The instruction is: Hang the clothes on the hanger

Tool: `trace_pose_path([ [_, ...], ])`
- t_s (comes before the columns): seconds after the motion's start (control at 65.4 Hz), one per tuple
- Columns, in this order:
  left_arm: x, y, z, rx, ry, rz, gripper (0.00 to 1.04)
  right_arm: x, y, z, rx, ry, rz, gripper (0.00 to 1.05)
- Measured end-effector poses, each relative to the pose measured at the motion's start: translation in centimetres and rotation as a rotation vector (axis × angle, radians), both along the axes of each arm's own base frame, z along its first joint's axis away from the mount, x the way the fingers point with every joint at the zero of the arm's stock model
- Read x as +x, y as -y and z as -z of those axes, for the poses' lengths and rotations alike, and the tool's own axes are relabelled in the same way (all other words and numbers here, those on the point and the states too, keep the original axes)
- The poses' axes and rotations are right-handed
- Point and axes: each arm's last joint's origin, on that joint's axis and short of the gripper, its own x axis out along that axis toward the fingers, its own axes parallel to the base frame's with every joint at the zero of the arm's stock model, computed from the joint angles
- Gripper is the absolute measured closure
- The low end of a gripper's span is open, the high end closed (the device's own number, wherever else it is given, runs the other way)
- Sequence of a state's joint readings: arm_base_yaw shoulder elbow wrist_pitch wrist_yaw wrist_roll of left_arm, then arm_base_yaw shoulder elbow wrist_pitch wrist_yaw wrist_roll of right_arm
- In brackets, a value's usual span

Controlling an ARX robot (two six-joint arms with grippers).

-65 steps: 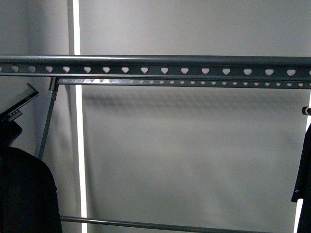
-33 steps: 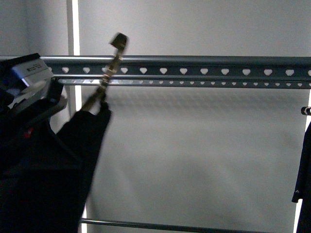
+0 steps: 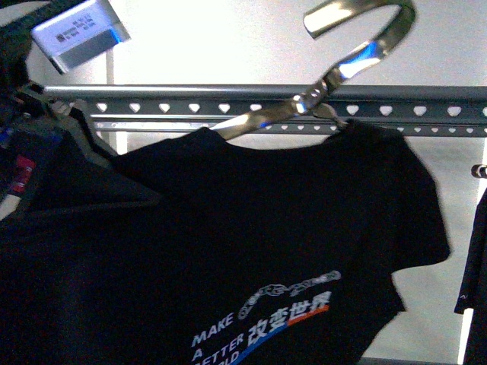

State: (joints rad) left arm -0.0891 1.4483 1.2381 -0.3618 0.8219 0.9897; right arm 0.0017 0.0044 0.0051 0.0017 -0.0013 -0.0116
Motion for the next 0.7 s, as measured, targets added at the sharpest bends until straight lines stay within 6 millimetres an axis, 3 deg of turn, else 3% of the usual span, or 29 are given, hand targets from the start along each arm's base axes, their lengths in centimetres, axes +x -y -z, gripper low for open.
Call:
trace_pose_path([
  [0.367, 2.9, 3.7, -1.5, 0.062, 0.33, 0.096, 1.01, 0.0, 0.0, 0.0, 0.0, 0.0, 0.0, 0.07],
  [0.703, 3.1, 4.0, -1.4, 0.063, 0.336, 0.097, 1.01, 0.0, 0.0, 0.0, 0.0, 0.0, 0.0, 0.07],
])
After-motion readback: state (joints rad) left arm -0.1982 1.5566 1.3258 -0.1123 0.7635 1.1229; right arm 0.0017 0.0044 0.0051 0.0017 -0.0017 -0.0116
